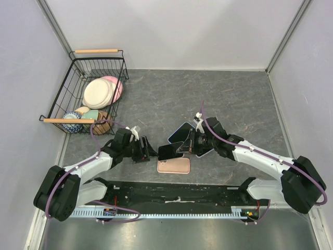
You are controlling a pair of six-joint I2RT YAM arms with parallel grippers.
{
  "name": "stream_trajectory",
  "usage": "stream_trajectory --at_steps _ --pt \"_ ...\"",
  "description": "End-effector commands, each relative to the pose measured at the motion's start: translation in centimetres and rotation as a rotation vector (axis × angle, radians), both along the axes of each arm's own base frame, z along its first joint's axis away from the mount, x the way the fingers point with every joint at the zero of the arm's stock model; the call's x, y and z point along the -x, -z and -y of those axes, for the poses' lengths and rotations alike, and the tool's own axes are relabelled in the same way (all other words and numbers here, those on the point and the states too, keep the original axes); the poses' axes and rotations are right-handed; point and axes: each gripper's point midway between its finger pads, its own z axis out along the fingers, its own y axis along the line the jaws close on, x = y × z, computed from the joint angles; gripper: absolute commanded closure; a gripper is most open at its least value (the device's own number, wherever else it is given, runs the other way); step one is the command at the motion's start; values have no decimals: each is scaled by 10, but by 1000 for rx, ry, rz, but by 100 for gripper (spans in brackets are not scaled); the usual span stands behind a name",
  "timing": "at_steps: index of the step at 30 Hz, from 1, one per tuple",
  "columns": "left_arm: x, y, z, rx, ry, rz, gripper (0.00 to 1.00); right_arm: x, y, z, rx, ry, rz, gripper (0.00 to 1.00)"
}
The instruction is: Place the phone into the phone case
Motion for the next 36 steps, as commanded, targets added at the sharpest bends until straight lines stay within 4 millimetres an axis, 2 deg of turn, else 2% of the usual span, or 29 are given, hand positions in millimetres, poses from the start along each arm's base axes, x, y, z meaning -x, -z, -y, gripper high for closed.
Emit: stream_trajectory --at_steps 1,6,14,16,19,30,36 --pt "-3 -9 12 104 -8 32 28 3 -22 -1 -51 -14 25 100" --pt "9 2 11 131 -13 -13 29 12 -16 8 -35 -12 14 100" --pt "12 12 12 106 28 -46 29 23 -4 12 -71 11 -42 100" --pt "13 11 15 118 42 -55 30 23 0 10 -79 7 -48 100" --pt "12 12 17 129 44 -67 31 23 14 14 -44 21 -61 100" --pt "17 16 18 131 48 -94 33 18 37 3 -44 -6 -93 100" --pt "18 21 21 120 57 -115 34 16 59 4 -20 8 -112 100"
